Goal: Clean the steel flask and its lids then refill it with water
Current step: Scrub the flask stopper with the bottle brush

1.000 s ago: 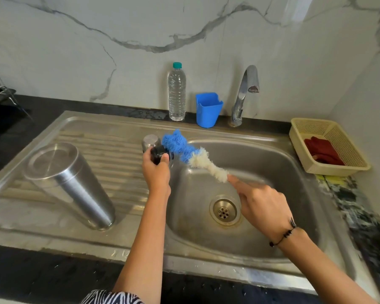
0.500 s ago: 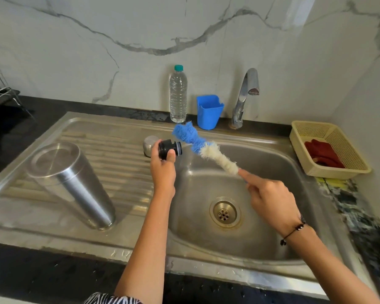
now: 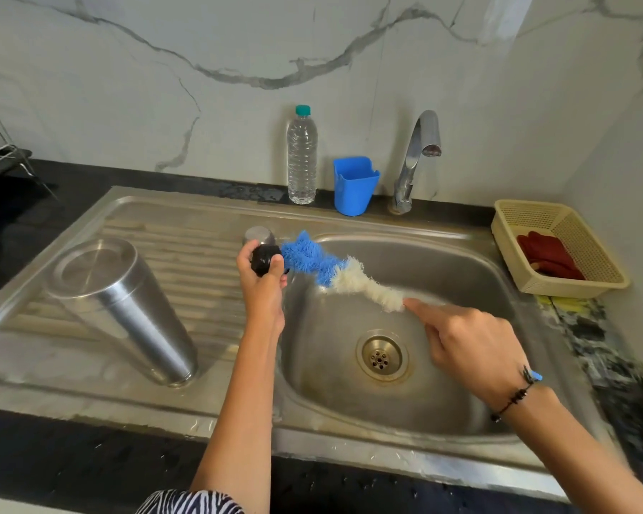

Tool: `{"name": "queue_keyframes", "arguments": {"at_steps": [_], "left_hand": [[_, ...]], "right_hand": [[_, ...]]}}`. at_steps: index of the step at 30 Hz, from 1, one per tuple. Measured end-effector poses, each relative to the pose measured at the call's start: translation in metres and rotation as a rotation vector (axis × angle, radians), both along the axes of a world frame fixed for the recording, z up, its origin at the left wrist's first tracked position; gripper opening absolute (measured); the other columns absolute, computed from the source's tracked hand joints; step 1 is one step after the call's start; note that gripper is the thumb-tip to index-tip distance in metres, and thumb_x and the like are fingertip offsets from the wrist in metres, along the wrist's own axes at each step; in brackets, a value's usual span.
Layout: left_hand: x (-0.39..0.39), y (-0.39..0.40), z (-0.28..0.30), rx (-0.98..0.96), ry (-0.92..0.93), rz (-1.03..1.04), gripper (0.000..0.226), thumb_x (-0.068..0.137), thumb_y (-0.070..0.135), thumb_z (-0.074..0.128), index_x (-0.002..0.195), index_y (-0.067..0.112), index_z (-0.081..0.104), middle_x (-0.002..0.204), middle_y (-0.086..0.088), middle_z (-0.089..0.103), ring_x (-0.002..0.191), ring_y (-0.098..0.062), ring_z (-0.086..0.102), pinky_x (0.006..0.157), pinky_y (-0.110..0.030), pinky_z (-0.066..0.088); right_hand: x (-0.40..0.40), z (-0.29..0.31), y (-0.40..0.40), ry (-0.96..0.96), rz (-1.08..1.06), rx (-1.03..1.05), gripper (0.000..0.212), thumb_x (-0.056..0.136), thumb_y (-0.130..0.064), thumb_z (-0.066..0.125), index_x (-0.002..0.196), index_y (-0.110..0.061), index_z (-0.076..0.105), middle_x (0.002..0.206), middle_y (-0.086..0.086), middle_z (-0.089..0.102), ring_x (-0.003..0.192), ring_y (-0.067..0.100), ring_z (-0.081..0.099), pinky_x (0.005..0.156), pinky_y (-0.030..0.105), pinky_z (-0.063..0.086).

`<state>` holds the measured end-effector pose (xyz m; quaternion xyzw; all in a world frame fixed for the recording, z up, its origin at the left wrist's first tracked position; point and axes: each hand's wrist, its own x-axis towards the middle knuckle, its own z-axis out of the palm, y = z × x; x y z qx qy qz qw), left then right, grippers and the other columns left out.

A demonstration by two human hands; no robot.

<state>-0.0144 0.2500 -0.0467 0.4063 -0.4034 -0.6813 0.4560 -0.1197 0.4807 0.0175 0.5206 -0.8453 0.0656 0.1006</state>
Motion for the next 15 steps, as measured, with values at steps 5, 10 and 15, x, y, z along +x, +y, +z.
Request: {"name": "queue_keyframes", "arguments": {"at_steps": [5,10,15], "left_hand": [[-0.005,-0.002,-0.001,0.055,-0.009,-0.021,0.045,0.094,0.001,0.055,0.136,0.007,0.039,0.105,-0.010,0.057,0.069,-0.012,0.051,0.064,-0.018,0.048],[-0.010,-0.003,0.000,0.004,-0.009,-0.096,0.045,0.094,0.001,0.056,0.135,0.012,0.042,0.107,-0.007,0.058,0.077,-0.013,0.053,0.072,-0.022,0.049],[-0.014,0.001,0.001,0.020,0.025,-0.025,0.046,0.095,0.001,0.054,0.137,0.011,0.039,0.110,-0.005,0.055,0.079,-0.012,0.054,0.068,-0.019,0.048]], "right_hand": [[0.000,0.003,-0.009,-0.068,-0.073,0.038,0.050,0.091,-0.022,0.039,0.136,-0.045,0.037,0.093,-0.009,0.064,0.087,0.021,0.062,0.062,0.030,0.046],[0.001,0.001,-0.013,-0.082,-0.127,0.057,0.048,0.095,-0.024,0.034,0.138,-0.045,0.032,0.101,-0.008,0.065,0.092,0.022,0.062,0.067,0.031,0.049],[0.005,0.000,-0.010,-0.090,-0.130,0.092,0.050,0.094,-0.024,0.035,0.138,-0.046,0.031,0.101,-0.007,0.065,0.093,0.023,0.062,0.068,0.031,0.049]]}}
